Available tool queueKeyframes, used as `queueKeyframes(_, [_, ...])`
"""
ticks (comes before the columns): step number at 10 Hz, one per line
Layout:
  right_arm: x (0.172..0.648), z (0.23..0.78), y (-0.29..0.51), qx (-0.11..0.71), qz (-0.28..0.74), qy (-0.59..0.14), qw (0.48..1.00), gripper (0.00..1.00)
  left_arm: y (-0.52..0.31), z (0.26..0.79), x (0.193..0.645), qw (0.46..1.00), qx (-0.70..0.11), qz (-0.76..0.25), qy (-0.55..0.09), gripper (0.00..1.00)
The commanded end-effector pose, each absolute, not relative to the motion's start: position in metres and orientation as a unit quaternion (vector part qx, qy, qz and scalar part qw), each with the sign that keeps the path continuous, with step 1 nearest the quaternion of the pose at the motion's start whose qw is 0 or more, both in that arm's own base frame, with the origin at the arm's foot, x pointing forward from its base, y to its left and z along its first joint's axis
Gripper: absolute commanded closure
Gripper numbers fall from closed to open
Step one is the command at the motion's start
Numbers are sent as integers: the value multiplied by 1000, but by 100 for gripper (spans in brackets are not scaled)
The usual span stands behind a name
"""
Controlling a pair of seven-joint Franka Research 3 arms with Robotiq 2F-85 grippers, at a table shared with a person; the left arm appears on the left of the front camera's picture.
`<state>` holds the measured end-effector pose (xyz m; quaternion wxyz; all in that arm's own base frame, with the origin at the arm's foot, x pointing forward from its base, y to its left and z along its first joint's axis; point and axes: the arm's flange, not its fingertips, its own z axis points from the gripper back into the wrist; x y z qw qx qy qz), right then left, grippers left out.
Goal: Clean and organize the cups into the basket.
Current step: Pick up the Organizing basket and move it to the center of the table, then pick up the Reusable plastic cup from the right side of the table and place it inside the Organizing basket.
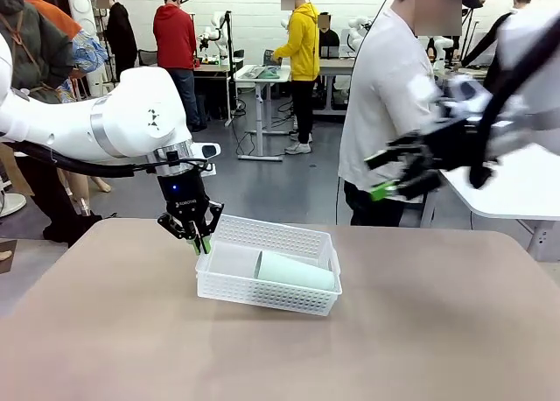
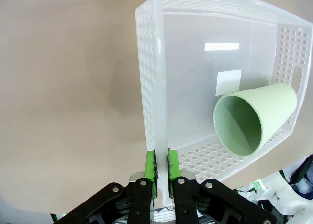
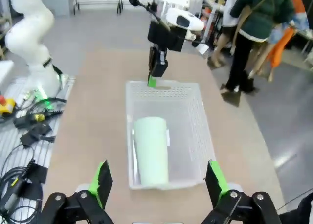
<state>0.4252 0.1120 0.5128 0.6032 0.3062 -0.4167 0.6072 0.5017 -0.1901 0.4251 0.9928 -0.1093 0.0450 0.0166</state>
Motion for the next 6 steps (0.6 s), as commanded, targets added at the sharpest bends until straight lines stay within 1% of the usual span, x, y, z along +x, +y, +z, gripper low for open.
queueKeyframes(1, [410,481,44,326,575,-446,604,0,-192,426,501,993,-110,18,40,100])
queueKeyframes(4, [391,462,-46,320,565,-475,595,0,-192,426,501,993,-110,18,40,100])
queueKeyframes(5, [387,452,-70,323,559,-468,603,0,-192,426,501,993,-110,18,40,100])
queueKeyframes(6, [381,439,-92,321,566,-444,616,0,-192,426,501,993,-110,18,40,100])
